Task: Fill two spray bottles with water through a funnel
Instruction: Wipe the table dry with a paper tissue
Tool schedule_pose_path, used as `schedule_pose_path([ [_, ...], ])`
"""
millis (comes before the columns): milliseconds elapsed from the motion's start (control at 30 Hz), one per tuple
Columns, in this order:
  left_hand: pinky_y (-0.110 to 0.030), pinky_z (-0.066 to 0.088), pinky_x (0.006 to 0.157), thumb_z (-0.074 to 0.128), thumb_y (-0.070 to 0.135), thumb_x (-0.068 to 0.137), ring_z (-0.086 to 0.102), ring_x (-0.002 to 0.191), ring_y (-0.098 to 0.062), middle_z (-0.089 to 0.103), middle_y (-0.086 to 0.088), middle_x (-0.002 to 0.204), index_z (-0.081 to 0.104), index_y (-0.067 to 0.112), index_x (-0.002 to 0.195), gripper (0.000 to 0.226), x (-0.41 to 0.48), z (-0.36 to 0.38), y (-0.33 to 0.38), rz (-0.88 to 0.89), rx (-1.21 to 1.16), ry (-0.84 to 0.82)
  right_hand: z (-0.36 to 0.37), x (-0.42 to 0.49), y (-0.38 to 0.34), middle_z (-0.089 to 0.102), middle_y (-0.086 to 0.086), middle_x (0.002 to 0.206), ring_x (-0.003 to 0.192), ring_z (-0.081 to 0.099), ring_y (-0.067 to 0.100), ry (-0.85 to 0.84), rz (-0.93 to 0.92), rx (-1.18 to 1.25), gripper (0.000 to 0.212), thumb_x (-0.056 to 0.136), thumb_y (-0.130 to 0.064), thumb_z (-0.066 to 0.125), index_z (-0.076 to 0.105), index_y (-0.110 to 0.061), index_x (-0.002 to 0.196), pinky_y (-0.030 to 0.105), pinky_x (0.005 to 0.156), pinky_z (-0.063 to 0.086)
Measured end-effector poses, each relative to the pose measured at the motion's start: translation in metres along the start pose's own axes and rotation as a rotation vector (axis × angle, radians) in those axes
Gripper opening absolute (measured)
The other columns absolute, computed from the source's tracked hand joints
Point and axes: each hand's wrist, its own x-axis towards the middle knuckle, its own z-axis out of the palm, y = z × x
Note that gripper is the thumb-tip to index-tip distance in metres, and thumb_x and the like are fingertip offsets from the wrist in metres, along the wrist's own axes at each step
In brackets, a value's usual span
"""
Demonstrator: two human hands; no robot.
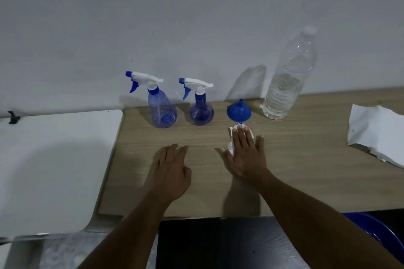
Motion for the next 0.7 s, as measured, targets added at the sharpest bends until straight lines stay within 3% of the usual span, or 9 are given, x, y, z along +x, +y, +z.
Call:
schedule_pose_path([
  [200,-0.052,0.028,0.117,0.039,0.033,0.084,0.031,0.143,-0.036,0.039,-0.014,0.151,0.041,0.019,0.149,0.066,-0.005,0.009,0.026,-0.001,0.018,-0.030,-0.013,-0.022,0.050,-0.012,0.001,0.168,0.155,-0.013,0.016,0.038,0.080,0.012,0.100,0.084,-0.082,-0.008,-0.004,-0.017,0.160,0.061,0.121,-0.006],
  [367,-0.052,0.028,0.117,0.041,0.032,0.084,0.028,0.144,-0.035,0.037,-0.013,0.154,0.040,0.021,0.150,0.067,-0.010,0.020,0.049,-0.025,0.001,-0.039,-0.019,-0.044,0.088,-0.008,0.004,0.169,0.155,-0.012,0.017,0.054,0.180,0.012,0.097,0.090,-0.080,0.003,-0.001,-0.013,0.160,0.060,0.121,-0.007],
  [567,-0.054,0.035,0.112,0.039,0.034,0.079,0.039,0.137,-0.039,0.047,-0.017,0.145,0.049,0.016,0.144,0.068,-0.032,0.019,0.050,-0.068,-0.013,0.021,-0.009,-0.058,0.073,-0.004,0.016,0.168,0.155,-0.008,0.027,0.095,0.351,0.111,0.110,0.084,-0.084,0.001,0.003,-0.002,0.159,0.052,0.124,-0.003],
  [700,-0.053,0.035,0.112,0.042,0.032,0.079,0.037,0.138,-0.039,0.045,-0.017,0.147,0.049,0.016,0.145,0.068,-0.042,0.006,0.028,-0.127,-0.048,0.034,-0.001,-0.060,0.052,-0.002,0.021,0.166,0.155,-0.009,0.031,0.123,0.404,0.132,0.107,0.088,-0.080,0.011,0.002,0.001,0.158,0.051,0.125,0.000],
])
